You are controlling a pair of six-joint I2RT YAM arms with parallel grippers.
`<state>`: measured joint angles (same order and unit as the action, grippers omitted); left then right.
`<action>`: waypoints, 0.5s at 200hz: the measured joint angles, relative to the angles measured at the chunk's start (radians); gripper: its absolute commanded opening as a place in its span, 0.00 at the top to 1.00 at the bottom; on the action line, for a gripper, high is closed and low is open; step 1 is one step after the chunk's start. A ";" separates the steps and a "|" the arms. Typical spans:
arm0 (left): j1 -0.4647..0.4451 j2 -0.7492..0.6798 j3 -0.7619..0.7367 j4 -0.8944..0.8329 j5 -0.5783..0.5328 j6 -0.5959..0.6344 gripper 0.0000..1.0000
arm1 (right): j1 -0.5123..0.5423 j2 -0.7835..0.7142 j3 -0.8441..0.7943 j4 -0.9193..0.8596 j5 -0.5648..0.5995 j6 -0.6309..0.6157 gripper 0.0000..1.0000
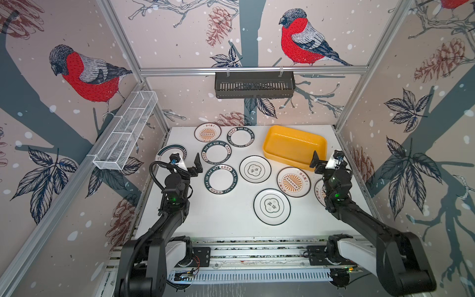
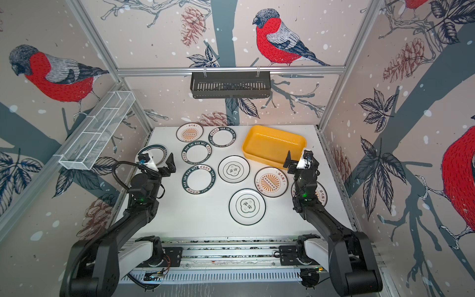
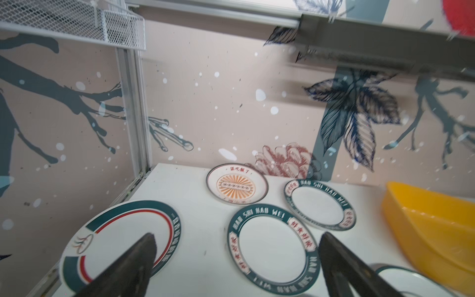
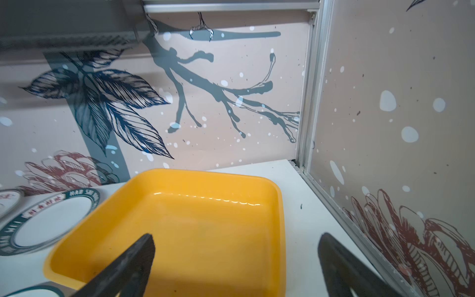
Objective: Place the plates into the plastic bin on the countertop
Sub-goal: 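Reach the left gripper to the green-rimmed plate while the right gripper nears the bin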
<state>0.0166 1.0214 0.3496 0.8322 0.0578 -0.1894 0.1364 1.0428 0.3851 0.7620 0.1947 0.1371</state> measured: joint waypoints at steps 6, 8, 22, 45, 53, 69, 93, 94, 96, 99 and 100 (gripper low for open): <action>-0.004 -0.031 0.014 -0.039 0.021 -0.042 0.02 | 0.008 -0.032 0.023 -0.058 -0.016 0.030 0.00; -0.007 -0.042 0.018 -0.051 0.026 -0.056 0.02 | 0.010 -0.042 0.030 -0.075 -0.023 0.042 0.00; -0.046 -0.103 0.037 -0.134 0.060 -0.166 0.02 | 0.035 -0.101 0.069 -0.192 -0.074 0.127 0.00; -0.183 -0.170 0.042 -0.221 0.094 -0.332 0.02 | 0.110 -0.163 0.092 -0.328 -0.175 0.285 0.00; -0.246 -0.182 0.040 -0.233 0.083 -0.381 0.02 | 0.151 -0.176 0.092 -0.362 -0.199 0.341 0.00; -0.383 -0.188 0.032 -0.243 0.060 -0.467 0.02 | 0.251 -0.190 0.091 -0.403 -0.239 0.438 0.00; -0.587 -0.149 0.031 -0.245 -0.027 -0.581 0.02 | 0.396 -0.188 0.098 -0.425 -0.257 0.532 0.00; -0.593 -0.147 0.031 -0.245 -0.029 -0.584 0.02 | 0.402 -0.188 0.098 -0.425 -0.261 0.536 0.00; -0.610 -0.141 0.031 -0.244 -0.036 -0.594 0.02 | 0.410 -0.187 0.099 -0.424 -0.264 0.542 0.00; -0.633 -0.132 0.031 -0.243 -0.045 -0.607 0.02 | 0.422 -0.186 0.100 -0.422 -0.266 0.549 0.00; -0.643 -0.128 0.031 -0.243 -0.049 -0.614 0.02 | 0.428 -0.185 0.101 -0.420 -0.266 0.550 0.00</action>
<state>-0.6262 0.8932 0.3809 0.5892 0.0090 -0.8032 0.5644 0.8574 0.4858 0.3424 -0.0711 0.6876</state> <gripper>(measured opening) 0.981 0.996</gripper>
